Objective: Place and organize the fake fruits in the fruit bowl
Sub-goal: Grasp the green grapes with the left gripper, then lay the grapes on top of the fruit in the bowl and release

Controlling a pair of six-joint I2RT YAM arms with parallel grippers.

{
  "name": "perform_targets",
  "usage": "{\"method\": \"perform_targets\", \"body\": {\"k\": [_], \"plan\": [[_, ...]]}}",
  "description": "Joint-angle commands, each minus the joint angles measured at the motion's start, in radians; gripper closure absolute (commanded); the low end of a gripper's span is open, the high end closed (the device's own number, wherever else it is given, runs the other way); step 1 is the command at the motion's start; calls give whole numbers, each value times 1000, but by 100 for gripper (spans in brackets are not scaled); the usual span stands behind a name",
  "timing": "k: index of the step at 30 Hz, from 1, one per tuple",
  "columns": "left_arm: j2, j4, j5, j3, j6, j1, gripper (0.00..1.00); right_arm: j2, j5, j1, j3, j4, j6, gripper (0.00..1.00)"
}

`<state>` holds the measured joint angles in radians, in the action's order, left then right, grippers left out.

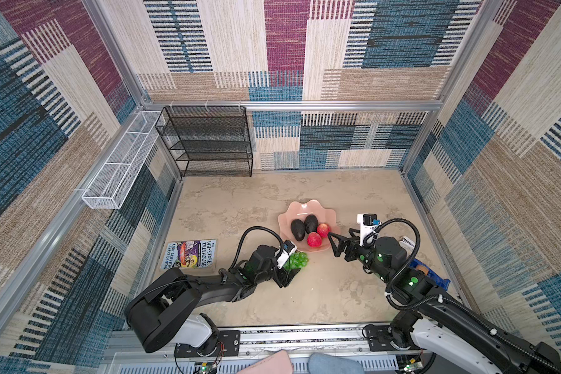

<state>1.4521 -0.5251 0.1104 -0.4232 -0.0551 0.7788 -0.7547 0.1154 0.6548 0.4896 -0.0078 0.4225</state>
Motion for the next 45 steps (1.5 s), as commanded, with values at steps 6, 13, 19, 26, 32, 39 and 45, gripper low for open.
{"method": "perform_targets", "body": {"k": [6,13,19,26,32,39,45], "plan": [[81,-49,-3,-40,-11,-8,18,8,9,0,0,5,12,0],[51,52,38,-15,-25,-9,57,15,45,-1,17,-17,-16,0],[-54,167,61,33,24,-8,71,24,50,-3,24,-23,-23,0],[-364,243,40,117,122,-1,74,10,44,-4,26,-6,-18,0],[-590,303,-31,81,132,0,73,-13,26,-4,39,8,-22,0],[-567,347,-85,-92,37,-1,71,-10,16,-5,34,20,-10,0],[-365,301,-90,-281,-72,-4,69,21,32,-6,35,-9,-4,0]]}}
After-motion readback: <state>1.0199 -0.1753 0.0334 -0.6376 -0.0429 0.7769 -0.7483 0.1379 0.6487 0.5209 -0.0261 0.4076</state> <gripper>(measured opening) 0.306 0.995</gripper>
